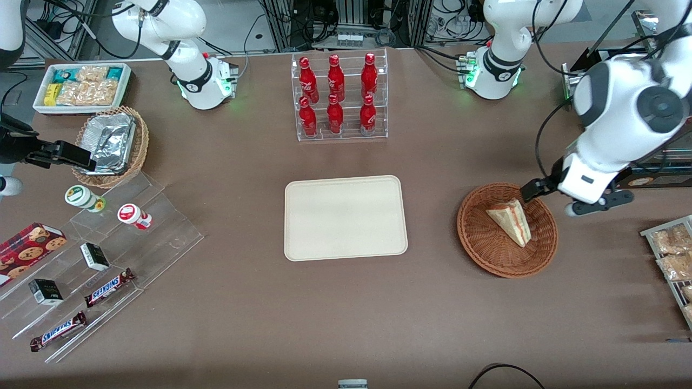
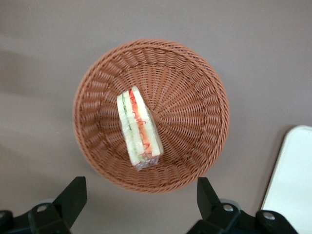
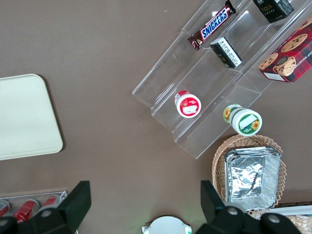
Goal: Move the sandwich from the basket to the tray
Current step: 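Move the left gripper over the sandwich in the wicker basket, then lower the left gripper and close it on the wrapped sandwich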
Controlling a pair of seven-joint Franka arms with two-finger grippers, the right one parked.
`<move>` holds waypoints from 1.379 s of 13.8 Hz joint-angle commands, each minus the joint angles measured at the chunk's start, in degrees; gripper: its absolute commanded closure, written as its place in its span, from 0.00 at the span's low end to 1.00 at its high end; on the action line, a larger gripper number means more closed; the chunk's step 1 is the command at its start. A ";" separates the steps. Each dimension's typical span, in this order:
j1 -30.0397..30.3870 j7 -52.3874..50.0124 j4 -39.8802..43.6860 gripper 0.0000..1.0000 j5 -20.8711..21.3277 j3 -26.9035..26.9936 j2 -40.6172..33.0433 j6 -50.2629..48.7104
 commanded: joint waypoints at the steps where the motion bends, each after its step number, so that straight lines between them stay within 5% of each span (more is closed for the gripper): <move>1: -0.37 -5.74 -7.70 0.00 0.38 0.24 -1.91 8.48; 6: -0.28 -10.16 -14.47 0.00 0.38 0.42 0.63 19.03; 16: 0.24 -10.24 -15.19 0.00 0.38 0.86 9.95 27.84; 18: 0.24 -10.77 -14.93 0.15 0.12 0.77 11.45 30.04; 19: 0.16 -11.99 -14.84 0.36 0.11 0.77 12.06 30.74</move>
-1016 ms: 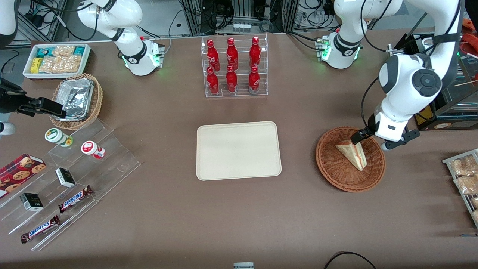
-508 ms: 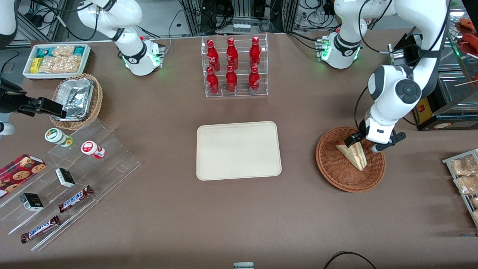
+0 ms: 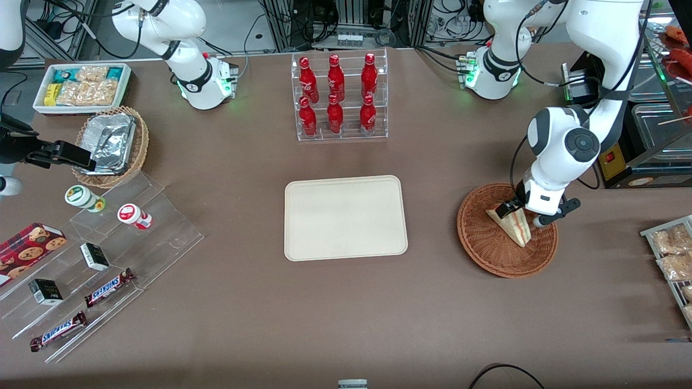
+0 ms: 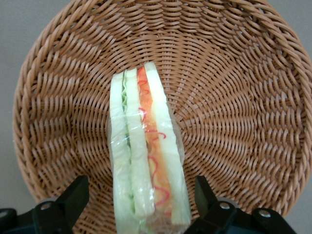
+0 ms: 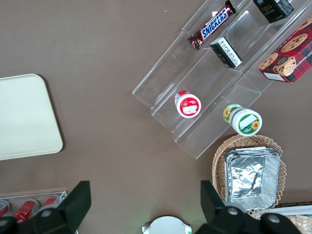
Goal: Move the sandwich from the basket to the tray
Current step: 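Lower the left gripper and close it on the wrapped sandwich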
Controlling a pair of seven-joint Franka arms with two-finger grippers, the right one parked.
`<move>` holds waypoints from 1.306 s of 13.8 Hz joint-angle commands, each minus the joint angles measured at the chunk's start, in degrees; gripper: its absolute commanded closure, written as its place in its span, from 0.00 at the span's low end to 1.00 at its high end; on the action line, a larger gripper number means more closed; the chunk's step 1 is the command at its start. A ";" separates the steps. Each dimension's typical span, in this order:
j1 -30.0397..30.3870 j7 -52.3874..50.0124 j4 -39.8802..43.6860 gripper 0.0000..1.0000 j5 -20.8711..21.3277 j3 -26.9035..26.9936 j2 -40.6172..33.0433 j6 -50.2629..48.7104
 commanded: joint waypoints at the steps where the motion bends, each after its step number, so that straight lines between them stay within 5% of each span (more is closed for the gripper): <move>1: -0.07 -2.46 0.54 0.65 0.14 -0.04 1.67 2.44; 2: -0.07 -2.46 0.63 0.92 0.14 -0.04 1.76 2.44; 3: -0.16 -2.37 0.72 1.00 0.31 -0.04 1.58 2.44; 8: -0.34 -1.76 3.51 1.00 0.84 -0.12 -3.85 -4.90; 13: -3.66 -1.84 23.44 1.00 1.02 -1.62 -3.87 -31.54; 18: -11.92 -3.69 34.98 1.00 1.11 -3.38 -0.18 -38.08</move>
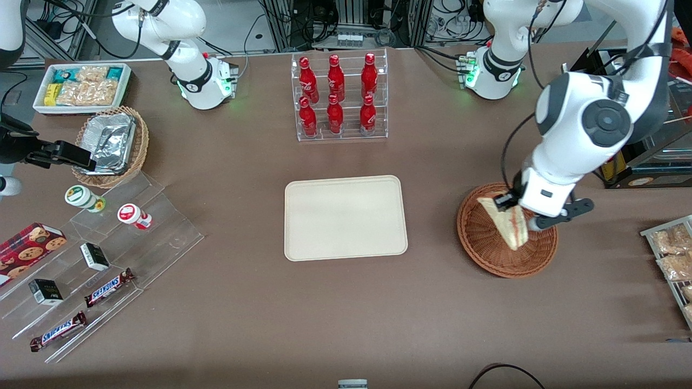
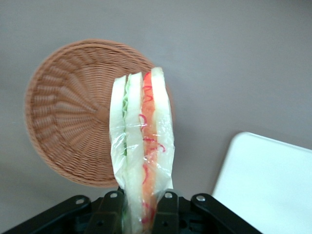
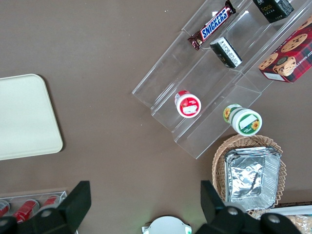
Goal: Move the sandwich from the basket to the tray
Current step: 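Lift the sandwich and carry it over the white tray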
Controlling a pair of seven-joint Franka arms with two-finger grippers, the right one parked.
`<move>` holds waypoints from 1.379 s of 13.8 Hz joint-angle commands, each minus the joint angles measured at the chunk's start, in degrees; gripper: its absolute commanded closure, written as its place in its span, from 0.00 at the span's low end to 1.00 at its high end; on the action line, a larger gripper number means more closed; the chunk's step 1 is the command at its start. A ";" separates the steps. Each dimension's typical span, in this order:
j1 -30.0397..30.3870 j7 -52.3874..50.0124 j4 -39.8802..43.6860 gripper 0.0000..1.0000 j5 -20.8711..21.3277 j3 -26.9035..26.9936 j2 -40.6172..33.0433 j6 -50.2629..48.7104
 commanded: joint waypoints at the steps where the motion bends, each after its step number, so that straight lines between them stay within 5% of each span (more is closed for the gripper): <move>1: -5.90 -1.62 6.14 1.00 1.18 0.21 4.14 -1.60; 12: -26.91 -6.62 20.29 1.00 2.15 0.29 26.98 6.02; 19: -31.41 -9.53 20.65 1.00 3.47 0.38 32.44 11.49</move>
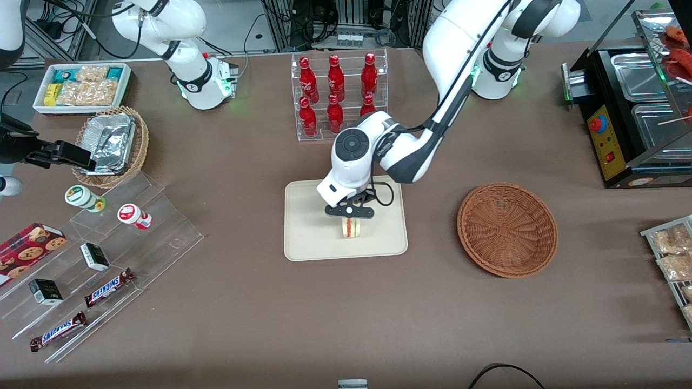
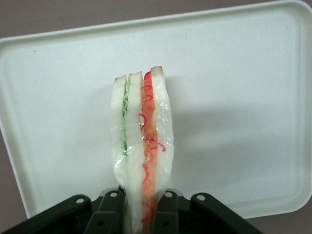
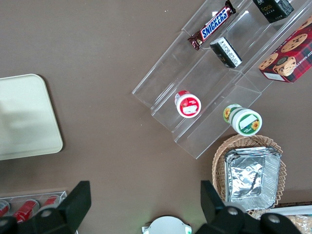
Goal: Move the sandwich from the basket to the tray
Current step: 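Lift the sandwich and carry it over the white tray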
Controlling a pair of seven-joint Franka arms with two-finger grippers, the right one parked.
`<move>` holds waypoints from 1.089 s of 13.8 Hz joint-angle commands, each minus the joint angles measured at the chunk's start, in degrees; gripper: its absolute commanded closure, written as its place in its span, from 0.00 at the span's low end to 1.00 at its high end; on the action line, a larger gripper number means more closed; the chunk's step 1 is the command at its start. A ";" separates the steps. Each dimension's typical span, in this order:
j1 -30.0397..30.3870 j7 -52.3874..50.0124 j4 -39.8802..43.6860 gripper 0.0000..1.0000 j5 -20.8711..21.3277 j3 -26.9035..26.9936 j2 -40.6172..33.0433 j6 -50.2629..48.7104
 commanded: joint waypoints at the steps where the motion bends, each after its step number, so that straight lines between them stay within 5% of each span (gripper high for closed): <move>1: -1.57 -1.54 1.68 1.00 1.17 0.92 0.93 -0.39; 8: -2.01 -1.62 1.59 1.00 1.09 0.93 2.87 0.67; 9: -2.10 -1.71 1.59 0.90 1.09 0.93 3.04 0.67; 10: -2.10 -2.15 1.59 0.67 1.00 0.93 3.13 0.75; 11: -2.02 -2.33 1.59 0.18 1.09 0.93 3.22 0.76; 12: -2.10 -2.33 1.59 0.01 1.09 0.93 3.22 0.76; 15: -2.02 -2.68 1.67 0.01 1.09 1.10 2.78 0.58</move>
